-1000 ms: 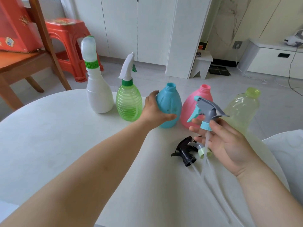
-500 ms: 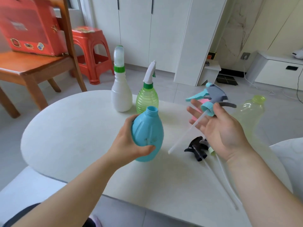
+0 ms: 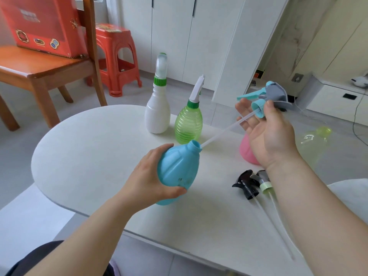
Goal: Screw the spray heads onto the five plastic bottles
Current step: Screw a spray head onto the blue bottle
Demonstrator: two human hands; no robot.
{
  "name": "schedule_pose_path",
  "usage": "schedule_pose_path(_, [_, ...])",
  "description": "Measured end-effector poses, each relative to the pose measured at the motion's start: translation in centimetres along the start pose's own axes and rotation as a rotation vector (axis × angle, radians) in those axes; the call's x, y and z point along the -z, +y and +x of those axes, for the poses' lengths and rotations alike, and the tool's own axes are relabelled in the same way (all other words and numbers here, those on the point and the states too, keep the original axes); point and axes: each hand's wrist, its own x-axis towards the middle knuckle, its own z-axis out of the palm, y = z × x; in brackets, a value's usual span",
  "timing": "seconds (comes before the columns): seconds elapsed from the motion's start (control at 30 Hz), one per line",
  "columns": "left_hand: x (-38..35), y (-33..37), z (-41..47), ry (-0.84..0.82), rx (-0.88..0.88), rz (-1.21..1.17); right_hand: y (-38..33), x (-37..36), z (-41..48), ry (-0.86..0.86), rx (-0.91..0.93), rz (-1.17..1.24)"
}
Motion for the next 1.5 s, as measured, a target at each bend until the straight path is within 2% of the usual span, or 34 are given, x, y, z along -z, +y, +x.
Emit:
schedule_pose_path(0.27, [-0.1, -0.2, -0.2, -0.021, 0.009, -0.030, 1.6, -1.1, -0.4, -0.103, 0.002, -0.106])
schedule_pose_path(0.6, [-0.3, -0.8, -0.1, 0.025, 0.034, -0.026, 7.2, -1.2, -3.8, -0.368, -0.152, -0.369])
schedule_pose_path(0.83, [-0.3, -0.9, 0.1, 0.014, 0.037, -0.071, 6.4, -0.6, -3.0, -0.480, -0.187, -0.368])
schedule_pose_path(1.1, [-0.4, -1.1, 0.2, 0.021, 0.043, -0.097, 5.9, -0.7, -2.8, -0.544, -0.158, -0.469])
schedule_pose_path(1.5, [-0.4, -1.0, 0.2, 0.008, 0.021, -0.084, 5.2, -0.9, -2.1, -0.662, -0.214, -0.497])
